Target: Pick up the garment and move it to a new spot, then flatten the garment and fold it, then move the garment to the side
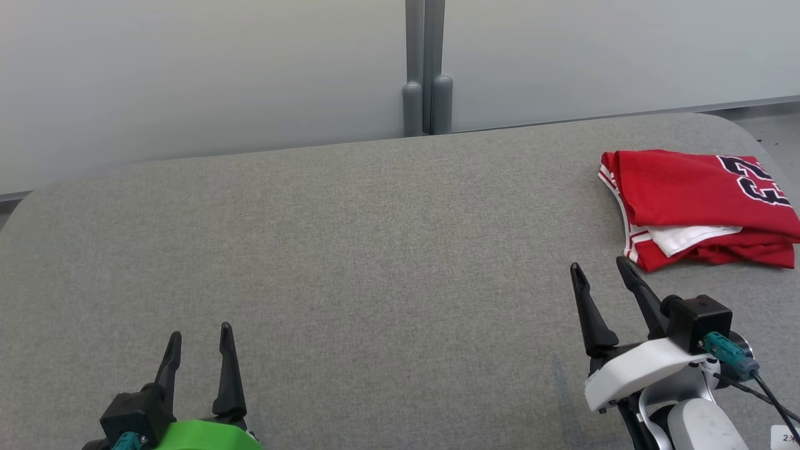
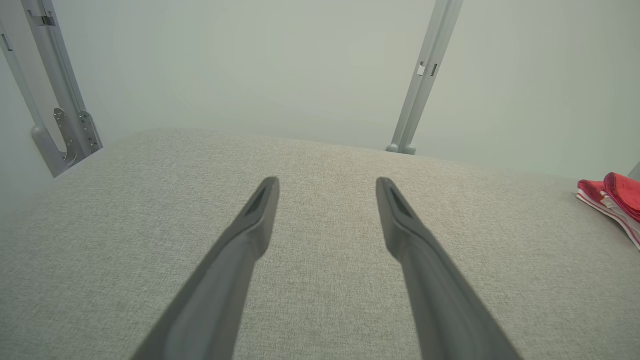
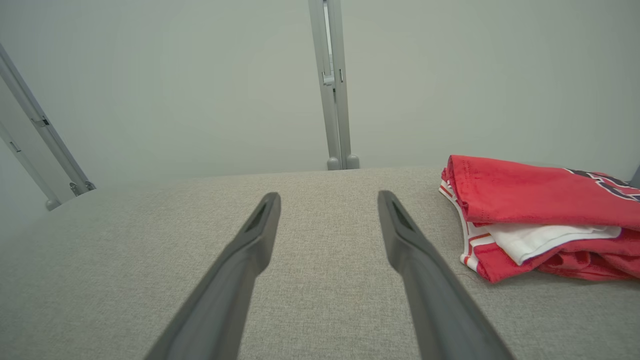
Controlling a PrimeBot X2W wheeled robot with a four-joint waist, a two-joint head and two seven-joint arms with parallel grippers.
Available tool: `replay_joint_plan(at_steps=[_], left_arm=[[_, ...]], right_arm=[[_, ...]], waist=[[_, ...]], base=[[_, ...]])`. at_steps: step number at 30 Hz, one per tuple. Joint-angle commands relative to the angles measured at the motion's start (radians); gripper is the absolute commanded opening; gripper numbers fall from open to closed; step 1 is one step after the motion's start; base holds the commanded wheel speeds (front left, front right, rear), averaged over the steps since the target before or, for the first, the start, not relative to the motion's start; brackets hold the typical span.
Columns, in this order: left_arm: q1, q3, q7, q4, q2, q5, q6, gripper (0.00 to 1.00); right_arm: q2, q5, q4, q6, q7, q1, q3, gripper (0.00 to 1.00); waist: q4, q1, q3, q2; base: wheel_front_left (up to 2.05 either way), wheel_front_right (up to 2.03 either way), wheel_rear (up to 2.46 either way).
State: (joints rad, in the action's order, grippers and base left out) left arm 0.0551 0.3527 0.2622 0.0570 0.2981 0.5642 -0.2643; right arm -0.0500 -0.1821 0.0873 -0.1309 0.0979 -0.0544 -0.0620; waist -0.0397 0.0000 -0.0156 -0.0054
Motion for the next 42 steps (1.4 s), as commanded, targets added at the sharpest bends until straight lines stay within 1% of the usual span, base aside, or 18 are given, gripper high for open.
replay_joint_plan(at_steps=[1, 4, 9, 10, 12, 28, 30, 42], left_arm=[[-0.003, -0.005, 0.003, 0.002, -0.001, -0.007, 0.003, 1.00], [-0.003, -0.009, 0.003, 0.003, -0.005, -0.014, 0.009, 1.00], [-0.006, -0.015, 0.003, 0.003, -0.006, -0.032, 0.004, 1.00], [-0.001, -0.011, 0.000, 0.005, -0.005, -0.026, 0.008, 0.00], [0.006, -0.001, -0.006, 0.035, -0.017, -0.022, 0.010, 0.00], [-0.024, -0.104, -0.086, 0.059, -0.052, 0.217, 0.089, 0.00], [-0.026, -0.110, -0.090, 0.060, -0.054, 0.230, 0.094, 0.00], [-0.047, -0.177, -0.141, 0.081, -0.078, 0.379, 0.146, 0.00]], right_arm=[[-0.002, -0.006, -0.006, 0.000, -0.002, 0.011, -0.001, 1.00], [-0.002, -0.008, -0.007, 0.000, -0.005, 0.011, -0.003, 1.00], [-0.002, -0.008, -0.009, 0.000, -0.008, 0.013, -0.004, 1.00], [0.000, -0.003, -0.004, 0.000, -0.007, 0.004, -0.004, 0.00], [0.004, -0.008, 0.027, 0.000, -0.009, 0.023, -0.007, 0.00], [-0.007, -0.322, 0.054, 0.000, -0.026, 0.001, -0.003, 0.00], [-0.007, -0.339, 0.056, 0.000, -0.027, 0.000, -0.003, 0.00], [-0.013, -0.534, 0.074, 0.000, -0.040, -0.014, 0.002, 0.00]], waist=[[-0.001, 0.0000, -0.001, 0.0054], [-0.002, 0.0000, -0.002, 0.0054], [-0.003, 0.0000, 0.000, 0.0054], [-0.003, 0.0000, -0.001, 0.0000], [-0.003, 0.0000, -0.001, 0.0000], [0.002, 0.0000, 0.002, 0.0007], [0.002, 0.0000, 0.002, 0.0008], [0.007, 0.0000, 0.004, 0.0013]], base=[[0.00, 0.00, 0.00], [0.00, 0.00, 0.00], [0.00, 0.00, 0.00], [0.00, 0.00, 0.00], [0.00, 0.00, 0.00], [0.00, 0.00, 0.00], [0.00, 0.00, 0.00], [0.00, 0.00, 0.00]])
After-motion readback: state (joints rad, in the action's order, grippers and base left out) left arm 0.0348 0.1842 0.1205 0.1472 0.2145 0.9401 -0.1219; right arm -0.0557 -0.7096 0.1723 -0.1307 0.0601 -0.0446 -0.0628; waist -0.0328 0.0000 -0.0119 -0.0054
